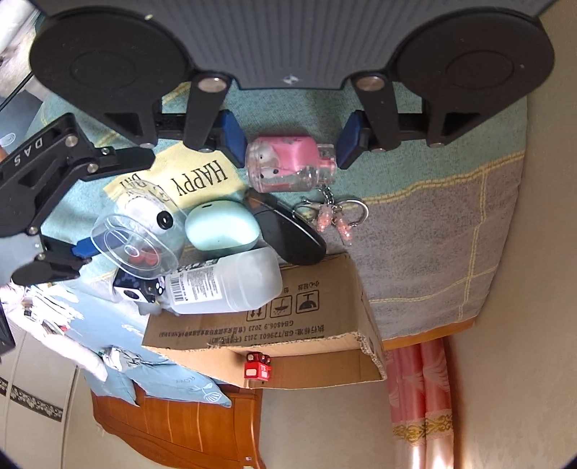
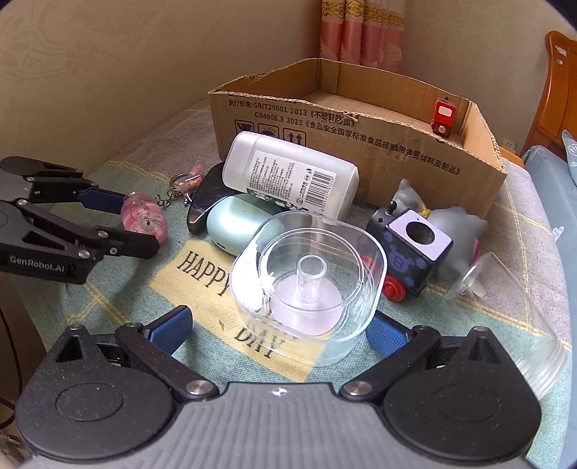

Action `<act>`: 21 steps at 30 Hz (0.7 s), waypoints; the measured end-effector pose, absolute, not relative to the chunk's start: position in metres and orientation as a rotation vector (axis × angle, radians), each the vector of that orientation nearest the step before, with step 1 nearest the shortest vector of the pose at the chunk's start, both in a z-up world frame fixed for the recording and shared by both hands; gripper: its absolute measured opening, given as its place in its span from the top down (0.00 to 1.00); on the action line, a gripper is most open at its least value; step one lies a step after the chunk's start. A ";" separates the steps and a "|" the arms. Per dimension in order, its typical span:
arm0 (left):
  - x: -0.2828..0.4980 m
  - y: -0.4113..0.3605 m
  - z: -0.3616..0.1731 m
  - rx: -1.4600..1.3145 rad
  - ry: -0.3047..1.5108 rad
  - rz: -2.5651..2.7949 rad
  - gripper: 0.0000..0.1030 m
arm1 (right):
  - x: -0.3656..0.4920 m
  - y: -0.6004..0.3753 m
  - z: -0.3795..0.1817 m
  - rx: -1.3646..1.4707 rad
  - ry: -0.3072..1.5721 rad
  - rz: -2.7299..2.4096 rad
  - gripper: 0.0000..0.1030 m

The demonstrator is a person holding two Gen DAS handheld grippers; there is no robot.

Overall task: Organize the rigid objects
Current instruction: 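Grasp the pink keychain with the left tool while the right tool grasps the clear container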

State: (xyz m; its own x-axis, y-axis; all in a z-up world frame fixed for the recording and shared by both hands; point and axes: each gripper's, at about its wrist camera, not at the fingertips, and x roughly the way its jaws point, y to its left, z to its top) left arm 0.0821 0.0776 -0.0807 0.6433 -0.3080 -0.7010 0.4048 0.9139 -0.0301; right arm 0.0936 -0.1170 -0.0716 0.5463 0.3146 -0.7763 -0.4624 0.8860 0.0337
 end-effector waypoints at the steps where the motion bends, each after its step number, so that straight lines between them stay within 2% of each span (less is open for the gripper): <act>1: 0.083 0.077 -0.081 0.133 0.771 -0.408 0.45 | 0.096 -0.117 -0.071 -0.170 0.883 0.463 0.00; 11: 0.093 0.066 -0.082 0.145 0.785 -0.376 0.45 | 0.104 -0.110 -0.064 -0.164 0.904 0.403 0.01; 14: 0.093 0.061 -0.082 0.156 0.793 -0.348 0.45 | 0.107 -0.109 -0.064 -0.163 0.910 0.374 0.05; 17: 0.092 0.060 -0.081 0.157 0.799 -0.340 0.49 | 0.114 -0.108 -0.064 -0.170 0.917 0.340 0.15; 18: 0.093 0.061 -0.081 0.152 0.801 -0.338 0.52 | 0.115 -0.109 -0.064 -0.177 0.917 0.327 0.21; 21: 0.094 0.062 -0.080 0.144 0.814 -0.335 0.52 | 0.116 -0.112 -0.063 -0.173 0.920 0.324 0.21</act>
State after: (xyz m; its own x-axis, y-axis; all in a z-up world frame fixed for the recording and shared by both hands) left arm 0.0940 0.0621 -0.0804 0.6379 -0.2373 -0.7327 0.3467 0.9380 -0.0019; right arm 0.1155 -0.1124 -0.0630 0.5617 0.2005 -0.8026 -0.3472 0.9378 -0.0087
